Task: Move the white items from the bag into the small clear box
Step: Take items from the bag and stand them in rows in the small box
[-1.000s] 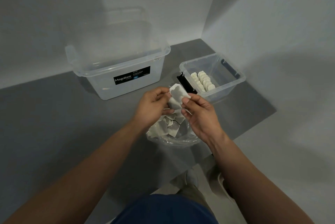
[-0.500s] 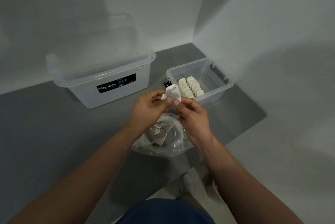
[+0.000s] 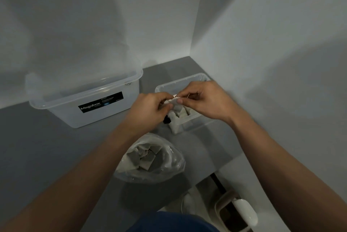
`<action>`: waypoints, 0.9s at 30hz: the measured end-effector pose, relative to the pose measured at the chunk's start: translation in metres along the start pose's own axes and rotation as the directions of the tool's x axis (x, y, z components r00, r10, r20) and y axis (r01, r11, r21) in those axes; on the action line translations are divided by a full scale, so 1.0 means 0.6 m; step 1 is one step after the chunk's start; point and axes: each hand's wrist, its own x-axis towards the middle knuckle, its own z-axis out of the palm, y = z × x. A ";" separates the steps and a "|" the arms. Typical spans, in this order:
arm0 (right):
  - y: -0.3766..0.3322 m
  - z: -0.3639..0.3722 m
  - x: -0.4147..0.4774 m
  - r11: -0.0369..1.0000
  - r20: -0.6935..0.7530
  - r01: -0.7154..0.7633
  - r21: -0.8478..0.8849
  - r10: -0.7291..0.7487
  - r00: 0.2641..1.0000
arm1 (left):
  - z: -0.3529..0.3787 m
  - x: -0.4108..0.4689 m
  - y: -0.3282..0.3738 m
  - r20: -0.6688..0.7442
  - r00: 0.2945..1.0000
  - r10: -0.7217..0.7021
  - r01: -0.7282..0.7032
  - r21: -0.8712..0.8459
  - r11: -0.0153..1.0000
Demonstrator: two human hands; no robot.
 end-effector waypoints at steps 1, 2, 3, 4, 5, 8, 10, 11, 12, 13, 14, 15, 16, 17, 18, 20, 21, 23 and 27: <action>0.008 -0.008 0.005 1.000 0.017 0.017 -0.015 -0.017 1.000 | 0.004 0.005 0.001 -0.001 1.000 -0.024 0.024 -0.010 1.000; 0.017 -0.015 0.010 1.000 0.015 0.018 -0.021 -0.018 1.000 | 0.008 0.009 0.002 -0.008 0.998 -0.054 0.054 -0.028 0.998; 0.026 -0.024 0.015 1.000 -0.008 0.004 -0.020 -0.005 1.000 | 0.013 0.014 0.000 -0.021 0.995 -0.095 0.094 -0.056 0.994; 0.037 -0.033 0.021 1.000 -0.043 -0.017 -0.021 0.016 0.999 | 0.017 0.018 -0.004 -0.036 0.989 -0.143 0.139 -0.097 0.985; 0.049 -0.042 0.027 0.999 -0.080 -0.042 -0.025 0.039 0.996 | 0.022 0.021 -0.008 -0.045 0.980 -0.194 0.186 -0.146 0.972; 0.091 -0.059 0.050 0.992 -0.134 -0.096 -0.082 0.085 0.987 | 0.037 0.030 -0.021 -0.072 0.948 -0.311 0.283 -0.259 0.923; 0.125 -0.060 0.068 0.984 -0.114 -0.118 -0.137 0.103 0.988 | 0.047 0.036 -0.026 -0.098 0.931 -0.352 0.310 -0.302 0.902; 0.143 -0.059 0.077 0.976 -0.096 -0.126 -0.176 0.111 0.989 | 0.053 0.040 -0.027 -0.107 0.926 -0.361 0.313 -0.315 0.896; 0.159 -0.057 0.086 0.965 -0.071 -0.135 -0.223 0.122 0.990 | 0.059 0.044 -0.027 -0.115 0.925 -0.362 0.310 -0.322 0.894; 0.173 -0.055 0.094 0.950 -0.039 -0.146 -0.275 0.141 0.989 | 0.067 0.047 -0.026 -0.123 0.924 -0.362 0.309 -0.321 0.895; 0.186 -0.052 0.102 0.931 0.001 -0.160 -0.327 0.170 0.985 | 0.074 0.050 -0.025 -0.128 0.923 -0.364 0.310 -0.314 0.897; 0.198 -0.049 0.109 0.907 0.047 -0.170 -0.384 0.203 0.978 | 0.082 0.053 -0.025 -0.128 0.921 -0.368 0.316 -0.309 0.897; 0.209 -0.045 0.115 0.880 0.095 -0.169 -0.444 0.234 0.968 | 0.090 0.055 -0.026 -0.117 0.920 -0.373 0.324 -0.305 0.896; 0.219 -0.039 0.121 0.853 0.139 -0.155 -0.498 0.255 0.957 | 0.097 0.056 -0.027 -0.100 0.920 -0.378 0.335 -0.298 0.894; 0.227 -0.032 0.127 0.833 0.180 -0.133 -0.537 0.267 0.947 | 0.103 0.057 -0.028 -0.080 0.920 -0.383 0.347 -0.287 0.893; 0.242 -0.016 0.139 0.811 0.258 -0.076 -0.581 0.272 0.927 | 0.111 0.057 -0.028 -0.068 0.922 -0.381 0.350 -0.277 0.895; 0.248 -0.008 0.146 0.804 0.284 -0.054 -0.593 0.271 0.920 | 0.114 0.058 -0.028 -0.077 0.921 -0.383 0.348 -0.283 0.894; 0.258 0.005 0.159 0.785 0.298 -0.035 -0.618 0.275 0.914 | 0.116 0.059 -0.025 -0.103 0.910 -0.402 0.363 -0.272 0.891; 0.265 0.020 0.179 0.705 0.302 0.031 -0.709 0.264 0.916 | 0.119 0.058 -0.021 -0.129 0.883 -0.452 0.408 -0.269 0.873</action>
